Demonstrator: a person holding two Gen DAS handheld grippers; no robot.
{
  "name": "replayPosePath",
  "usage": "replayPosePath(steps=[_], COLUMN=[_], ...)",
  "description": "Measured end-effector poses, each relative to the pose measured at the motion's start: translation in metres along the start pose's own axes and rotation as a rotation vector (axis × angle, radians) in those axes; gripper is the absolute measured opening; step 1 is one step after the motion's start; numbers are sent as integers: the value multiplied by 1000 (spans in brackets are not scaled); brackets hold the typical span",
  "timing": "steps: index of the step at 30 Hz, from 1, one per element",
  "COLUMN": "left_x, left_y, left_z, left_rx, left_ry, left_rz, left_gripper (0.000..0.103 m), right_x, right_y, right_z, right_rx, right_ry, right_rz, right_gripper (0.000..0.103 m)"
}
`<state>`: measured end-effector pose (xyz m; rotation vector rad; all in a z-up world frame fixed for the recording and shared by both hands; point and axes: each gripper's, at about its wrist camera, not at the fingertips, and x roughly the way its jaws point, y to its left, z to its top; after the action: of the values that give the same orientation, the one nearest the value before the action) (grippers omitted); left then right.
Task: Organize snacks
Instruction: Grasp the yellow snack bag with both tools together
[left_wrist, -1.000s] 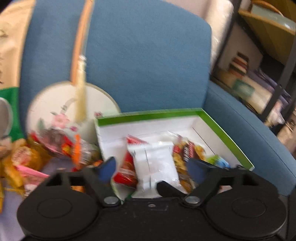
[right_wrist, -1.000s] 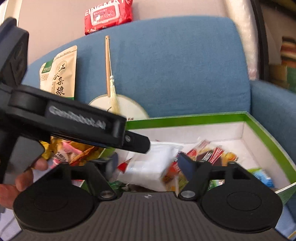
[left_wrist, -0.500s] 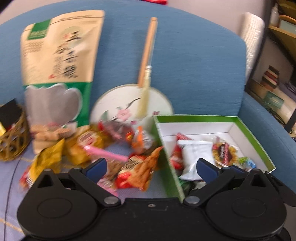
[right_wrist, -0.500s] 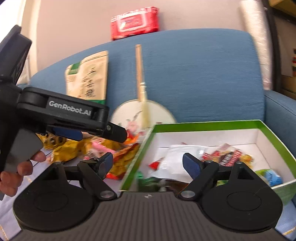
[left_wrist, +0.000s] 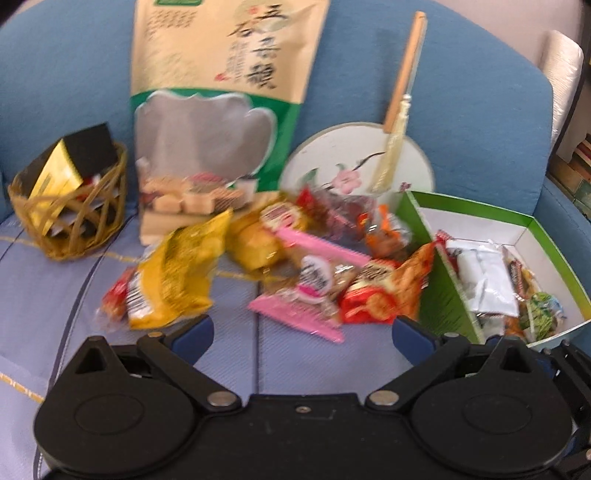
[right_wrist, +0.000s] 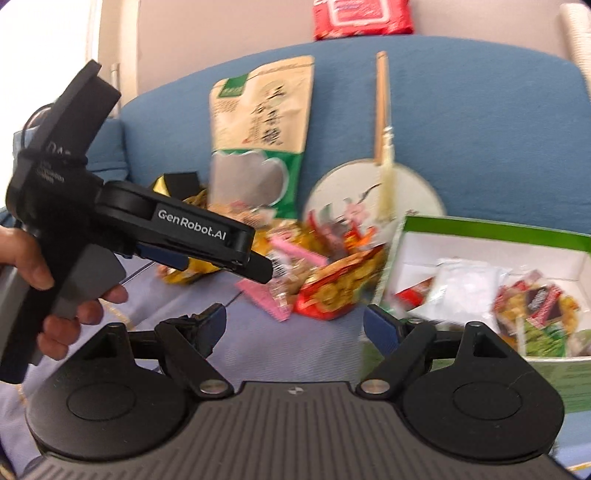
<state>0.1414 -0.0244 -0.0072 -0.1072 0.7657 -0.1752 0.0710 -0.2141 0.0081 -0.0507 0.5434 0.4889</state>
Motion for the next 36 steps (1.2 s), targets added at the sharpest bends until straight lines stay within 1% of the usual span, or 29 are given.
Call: replayPosePath(steps=[3,6,9,12,13,15,17,18,20,23,25,27,29,31,32,33,34,36], left_x=[-1,-4,-8,-8,-5,2,11,13,21,36,32,24,12,0,-5,-11,-17,-29], left_y=[18,40,59,76,80,86,91,93,94,96,90,82,68,51,43,38,36,36], left_z=[-12,-17,-10,5,10,20,29,31,34,32,25,16,3,-12,-18,-23,-27,-29], left_rx=[-31,-62,-82,-94,-99,-107,-119,-133,-150,-146,-101,-64,-20,31,49,53,40,-16], left_ry=[-5,-13,-34,-72,-76,-59,-41,-41,-26,26,24,34,57,79,87,92,90,53], left_rz=[27,60,115,164,159,137,95,86,79,92,68,18,-42,-94,-120,-142,-163,-188], left_gripper=[103,103,103,103,103,103,103,103,103,102,94,86,84,85,89,98,103,103], right_x=[8,15,20,22,23,24,26,26,27,28,27,26,25,25,25,26,26,27], right_y=[13,21,27,28,28,27,26,25,23,22,22,22,22,23,23,24,24,23], right_z=[-2,-5,-8,-11,-12,-13,-13,-14,-13,-13,-12,-11,-11,-11,-12,-12,-13,-13], right_rx=[-52,-71,-76,-60,-53,-41,-28,-21,-11,-2,6,20,34,48,56,66,75,97], right_ry=[22,41,59,77,83,90,96,97,99,100,97,96,101,114,122,131,139,152], right_rz=[13,36,59,78,80,82,83,82,81,80,89,104,121,143,158,173,184,205], right_gripper=[103,103,103,103,103,103,103,103,103,103,103,103,103,103,103,103,103,103])
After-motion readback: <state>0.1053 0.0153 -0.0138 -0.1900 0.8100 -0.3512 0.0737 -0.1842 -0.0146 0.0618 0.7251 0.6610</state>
